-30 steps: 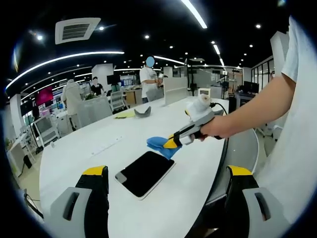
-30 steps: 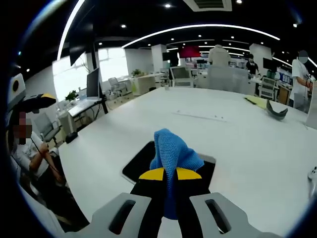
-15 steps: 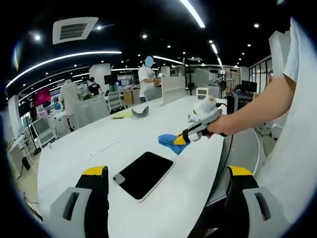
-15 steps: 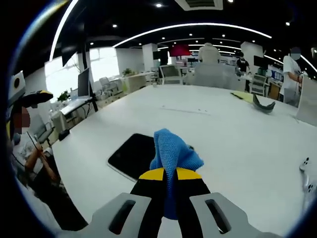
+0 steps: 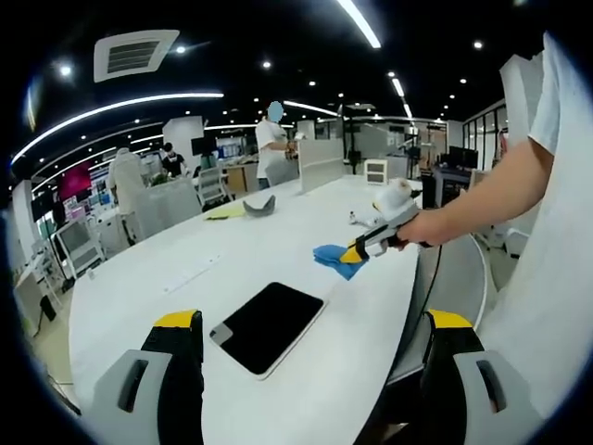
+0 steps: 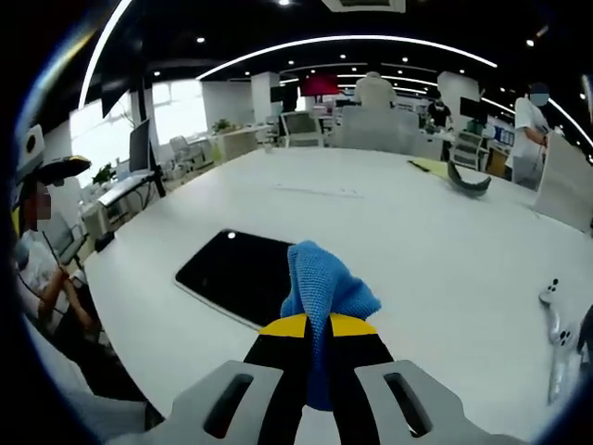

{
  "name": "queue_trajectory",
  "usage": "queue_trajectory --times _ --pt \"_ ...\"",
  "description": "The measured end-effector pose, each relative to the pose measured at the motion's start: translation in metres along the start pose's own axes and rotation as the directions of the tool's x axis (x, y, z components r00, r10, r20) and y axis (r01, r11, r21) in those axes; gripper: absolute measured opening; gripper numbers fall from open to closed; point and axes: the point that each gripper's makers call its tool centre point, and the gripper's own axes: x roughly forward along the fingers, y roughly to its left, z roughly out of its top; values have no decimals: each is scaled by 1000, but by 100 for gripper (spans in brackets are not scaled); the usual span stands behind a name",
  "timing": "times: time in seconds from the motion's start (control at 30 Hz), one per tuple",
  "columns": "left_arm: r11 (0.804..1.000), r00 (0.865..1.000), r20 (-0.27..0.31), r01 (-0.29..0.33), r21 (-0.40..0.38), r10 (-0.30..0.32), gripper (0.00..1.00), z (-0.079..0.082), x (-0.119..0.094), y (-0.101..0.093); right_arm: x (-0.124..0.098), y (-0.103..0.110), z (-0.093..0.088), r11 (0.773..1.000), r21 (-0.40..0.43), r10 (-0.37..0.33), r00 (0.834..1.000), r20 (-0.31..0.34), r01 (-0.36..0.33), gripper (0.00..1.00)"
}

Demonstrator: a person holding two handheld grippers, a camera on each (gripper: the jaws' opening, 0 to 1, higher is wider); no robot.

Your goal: Wipe the mirror surface with the cleaning cloth until all visible marks leave the cleaned area.

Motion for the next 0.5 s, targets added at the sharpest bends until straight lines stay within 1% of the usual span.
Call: queue_trajectory --times 0.1,0.2,0.33,0.37,0.4,0.5 --pt "1000 1000 -3 9 4 -9 99 1 4 -1 -1 -3 -1 1000 8 -12 1000 -2 12 2" --pt "1000 1000 -5 16 9 -16 99 2 8 -1 -1 -3 -1 1000 4 -12 1000 -1 12 2" --pt "1000 1000 5 19 11 -19 99 7 9 -1 -1 -5 -5 1000 7 -9 1000 -15 9 2" --pt "1000 1000 3 18 10 -18 99 6 10 0 -1 -6 -11 1000 7 -9 999 -36 9 2" --pt "1000 1000 2 19 8 -19 99 6 10 0 0 -6 -13 1000 5 -9 999 -38 9 2" --pt "1000 1000 1 19 4 -19 99 4 11 -1 0 -9 -26 1000 11 -14 998 -59 15 2"
